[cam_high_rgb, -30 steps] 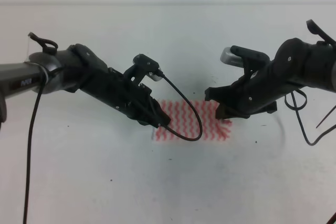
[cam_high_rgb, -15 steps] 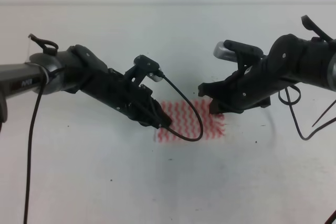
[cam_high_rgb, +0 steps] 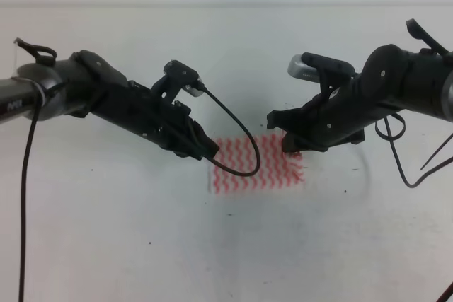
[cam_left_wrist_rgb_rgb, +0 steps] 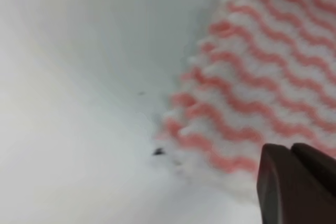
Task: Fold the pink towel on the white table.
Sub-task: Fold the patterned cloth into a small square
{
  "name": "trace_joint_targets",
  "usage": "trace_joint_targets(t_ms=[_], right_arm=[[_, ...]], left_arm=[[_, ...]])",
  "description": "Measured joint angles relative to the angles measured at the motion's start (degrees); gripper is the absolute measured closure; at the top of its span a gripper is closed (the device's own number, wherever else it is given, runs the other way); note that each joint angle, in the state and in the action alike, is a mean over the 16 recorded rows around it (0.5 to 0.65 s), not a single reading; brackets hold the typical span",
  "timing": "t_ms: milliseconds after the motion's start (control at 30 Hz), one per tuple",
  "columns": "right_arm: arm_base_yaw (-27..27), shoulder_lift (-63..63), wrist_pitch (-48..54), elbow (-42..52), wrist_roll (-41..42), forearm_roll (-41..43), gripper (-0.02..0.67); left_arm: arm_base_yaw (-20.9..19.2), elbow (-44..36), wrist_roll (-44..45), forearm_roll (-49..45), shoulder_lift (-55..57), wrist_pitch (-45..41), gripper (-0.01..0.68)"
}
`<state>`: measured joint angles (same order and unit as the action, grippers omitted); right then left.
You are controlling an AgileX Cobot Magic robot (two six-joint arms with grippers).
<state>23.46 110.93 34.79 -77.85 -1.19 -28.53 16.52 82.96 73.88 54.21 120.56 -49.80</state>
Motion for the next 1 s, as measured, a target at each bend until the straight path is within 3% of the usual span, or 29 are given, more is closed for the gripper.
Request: trace_joint_targets(t_ms=[1000], right_arm=[[-0.01,0.10,-0.75,0.01,-0.31,-0.14,0.665]], left_arm=[[-0.40,-0.01,4.34,4.51,2.08,-0.50,0.677]])
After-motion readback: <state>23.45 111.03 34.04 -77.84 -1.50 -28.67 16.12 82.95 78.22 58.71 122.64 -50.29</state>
